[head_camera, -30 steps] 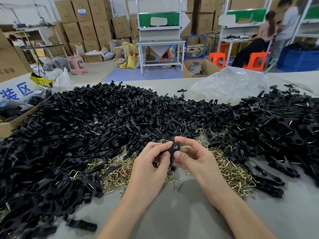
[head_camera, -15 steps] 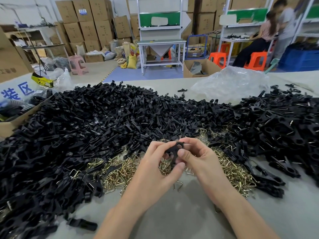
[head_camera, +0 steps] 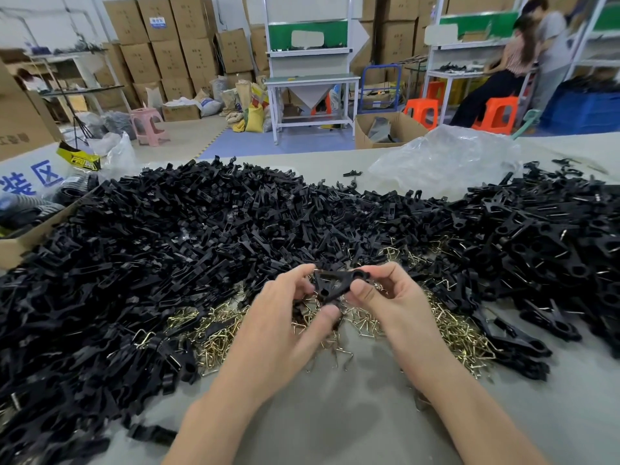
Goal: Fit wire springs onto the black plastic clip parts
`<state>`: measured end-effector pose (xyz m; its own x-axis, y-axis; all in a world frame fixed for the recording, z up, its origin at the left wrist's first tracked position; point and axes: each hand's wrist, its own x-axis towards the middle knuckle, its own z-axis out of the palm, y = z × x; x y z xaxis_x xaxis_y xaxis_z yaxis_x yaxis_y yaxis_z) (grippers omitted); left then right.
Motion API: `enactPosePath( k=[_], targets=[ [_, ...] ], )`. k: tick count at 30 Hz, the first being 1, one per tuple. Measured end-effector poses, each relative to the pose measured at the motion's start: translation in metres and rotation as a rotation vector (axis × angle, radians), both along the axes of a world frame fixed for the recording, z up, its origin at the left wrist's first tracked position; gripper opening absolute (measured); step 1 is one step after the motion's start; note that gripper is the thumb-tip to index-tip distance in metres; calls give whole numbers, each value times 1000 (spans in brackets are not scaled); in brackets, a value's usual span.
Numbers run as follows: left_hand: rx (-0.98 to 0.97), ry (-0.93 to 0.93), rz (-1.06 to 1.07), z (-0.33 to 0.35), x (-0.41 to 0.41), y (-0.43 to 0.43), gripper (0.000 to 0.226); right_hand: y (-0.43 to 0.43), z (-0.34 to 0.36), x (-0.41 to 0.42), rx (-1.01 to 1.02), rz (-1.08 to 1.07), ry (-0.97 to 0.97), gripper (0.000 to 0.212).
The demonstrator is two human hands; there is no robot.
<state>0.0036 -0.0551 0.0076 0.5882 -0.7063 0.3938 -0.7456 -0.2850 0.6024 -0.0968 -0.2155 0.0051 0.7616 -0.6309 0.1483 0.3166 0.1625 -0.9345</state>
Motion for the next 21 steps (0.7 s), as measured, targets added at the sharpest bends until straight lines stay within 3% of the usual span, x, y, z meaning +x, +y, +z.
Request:
enactPosePath(
  k=[3, 5, 7, 16, 21],
  targets=[
    [207, -202, 118, 0, 12, 8, 56, -7, -1, -1, 99, -64, -27, 34],
    [413, -271, 184, -4, 13, 8, 57, -9, -3, -1, 106, -81, -20, 36],
    [494, -291, 202, -8, 11, 4, 50, -8, -4, 0, 89, -89, -6, 37],
    [228, -254, 140, -9, -1, -6, 13, -5, -5, 2, 67, -88, -1, 36],
    [261, -309, 124, -8, -3, -4, 22, -6, -8, 3, 49, -86, 9, 25]
  ],
)
